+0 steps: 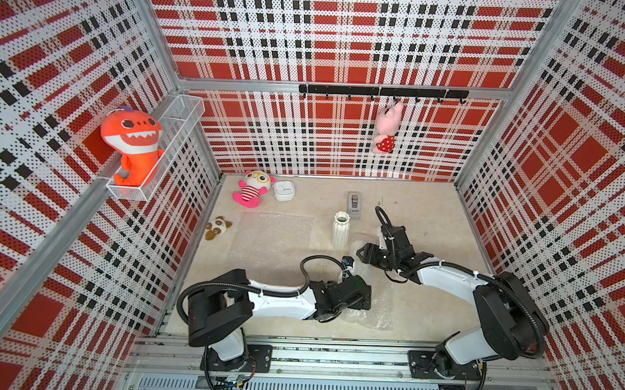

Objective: Wrap vases in bubble wrap
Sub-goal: Wrap the vase in bubble wrap.

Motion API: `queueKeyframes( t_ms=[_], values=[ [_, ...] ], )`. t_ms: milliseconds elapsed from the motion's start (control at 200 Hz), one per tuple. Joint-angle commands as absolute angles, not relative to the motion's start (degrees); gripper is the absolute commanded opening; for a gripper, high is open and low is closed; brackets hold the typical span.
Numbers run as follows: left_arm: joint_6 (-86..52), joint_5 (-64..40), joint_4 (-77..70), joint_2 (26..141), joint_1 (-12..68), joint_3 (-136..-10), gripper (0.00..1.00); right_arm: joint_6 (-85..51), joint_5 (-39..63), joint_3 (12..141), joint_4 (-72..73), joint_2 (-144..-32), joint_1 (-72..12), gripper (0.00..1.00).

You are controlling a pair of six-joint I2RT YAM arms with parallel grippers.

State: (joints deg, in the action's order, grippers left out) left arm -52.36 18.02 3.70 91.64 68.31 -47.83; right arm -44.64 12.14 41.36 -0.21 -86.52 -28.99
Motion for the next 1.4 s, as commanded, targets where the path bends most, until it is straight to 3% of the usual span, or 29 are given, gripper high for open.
queueKeyframes(
  t_ms=[0, 266, 661, 1137, 1283, 1398],
  values=[
    [-51.5, 18.0, 2.6, 86.6, 67.6, -46.5, 0.98, -43.5, 15.3, 37.9, 1.8, -86.3, -27.9, 0.65],
    [-52.4, 9.8, -6.6, 78.4, 61.4, -37.7, 0.98, -43.6, 23.2, 32.3, 12.5, -85.4, -24.6, 0.66],
    [-53.5, 1.9, -18.7, 88.5, 58.5, -37.7, 0.98, -47.1, 24.5, 28.6, 19.5, -87.4, -24.0, 0.67],
    [-58.2, -1.4, -24.7, 97.6, 59.3, -39.4, 0.98, -46.0, 19.4, 28.8, 15.8, -85.1, -24.6, 0.72],
    [-59.7, -0.6, -23.4, 99.6, 59.2, -38.4, 1.00, -44.8, 17.9, 29.6, 13.1, -82.5, -24.6, 0.81],
    [-58.3, 0.0, -19.3, 100.1, 59.1, -38.0, 0.94, -41.7, 16.8, 32.8, 6.0, -80.0, -24.5, 0.94]
  ],
)
